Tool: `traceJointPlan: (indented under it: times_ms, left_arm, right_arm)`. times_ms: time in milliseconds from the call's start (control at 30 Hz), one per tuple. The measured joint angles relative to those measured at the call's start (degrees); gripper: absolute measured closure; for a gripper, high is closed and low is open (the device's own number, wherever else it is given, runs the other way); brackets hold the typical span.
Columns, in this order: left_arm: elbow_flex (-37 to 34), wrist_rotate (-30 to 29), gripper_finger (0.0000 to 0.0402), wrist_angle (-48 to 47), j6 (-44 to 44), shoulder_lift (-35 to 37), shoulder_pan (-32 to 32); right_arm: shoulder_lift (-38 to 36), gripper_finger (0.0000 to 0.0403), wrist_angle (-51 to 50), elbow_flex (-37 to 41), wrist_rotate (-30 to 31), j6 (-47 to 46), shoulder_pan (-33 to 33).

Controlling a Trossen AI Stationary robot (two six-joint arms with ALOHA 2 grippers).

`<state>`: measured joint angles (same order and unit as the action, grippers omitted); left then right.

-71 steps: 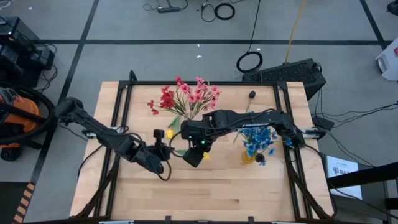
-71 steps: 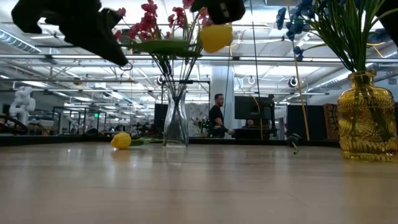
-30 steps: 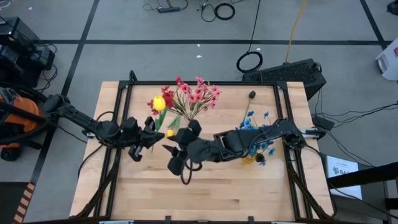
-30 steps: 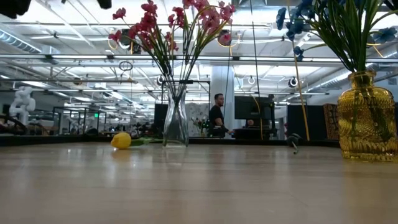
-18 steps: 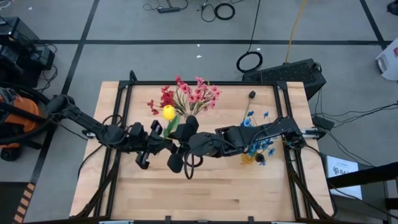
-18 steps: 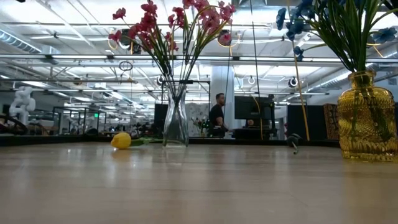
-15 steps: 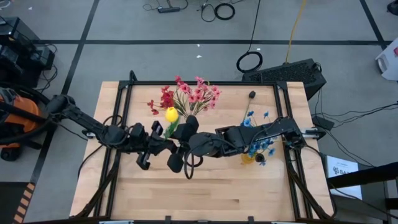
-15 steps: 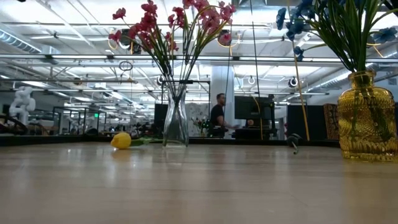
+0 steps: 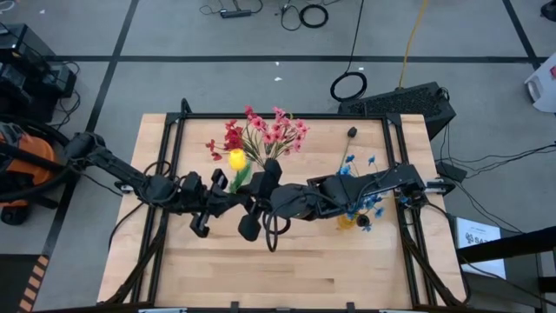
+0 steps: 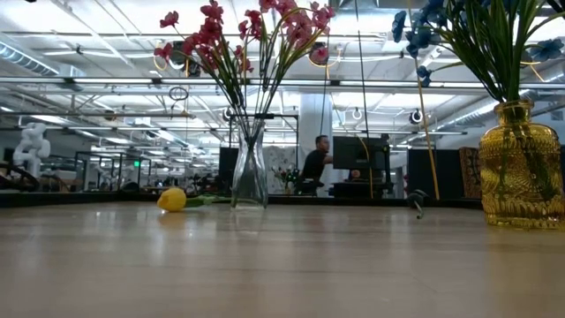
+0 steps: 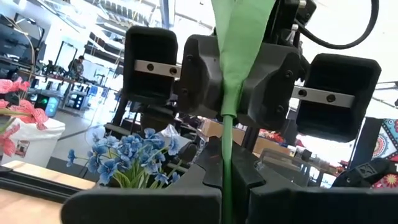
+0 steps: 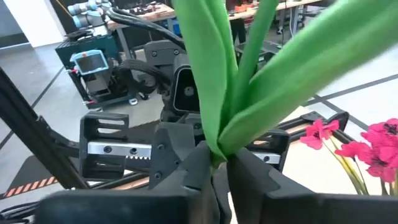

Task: Sort flowers into vase by color
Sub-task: Put the bottom yellow flower into the transparent vase

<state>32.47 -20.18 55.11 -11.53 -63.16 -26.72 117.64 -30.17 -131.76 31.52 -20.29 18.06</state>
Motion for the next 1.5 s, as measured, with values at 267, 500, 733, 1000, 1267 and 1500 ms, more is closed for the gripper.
traceJointPlan:
  times_ms: [267,500,733,1000,1267,1500]
  left_arm:
    - [0.0,-0.02,0.0402,-0.39,-0.02,0.0,0.0]
    - [0.0,0.01,0.0383,-2.43,-0.07,0.0,0.0]
    - [0.0,0.07,0.0338,-4.54,-4.13,0.04,0.09]
    - [0.0,0.38,0.0307,-11.04,-2.93,2.4,0.13]
    - [0.51,0.62,0.0306,-18.92,-3.06,4.37,0.13]
    - [2.77,0.63,0.0306,-23.27,-3.08,4.37,0.12]
  right_arm:
    - [0.0,0.0391,-0.05,0.0,-1.5,1.0,-0.13]
    - [0.02,0.04,-0.95,0.0,-1.6,1.65,-0.2]
    - [0.04,0.0402,-3.03,0.0,-2.0,-0.03,-0.5]
    - [0.09,0.0402,-7.94,0.0,-4.89,-4.13,-0.61]
    - [0.09,0.0403,-9.6,0.0,-4.89,-5.18,-0.72]
    - [0.09,0.0403,-10.49,0.0,-6.3,-5.84,-0.96]
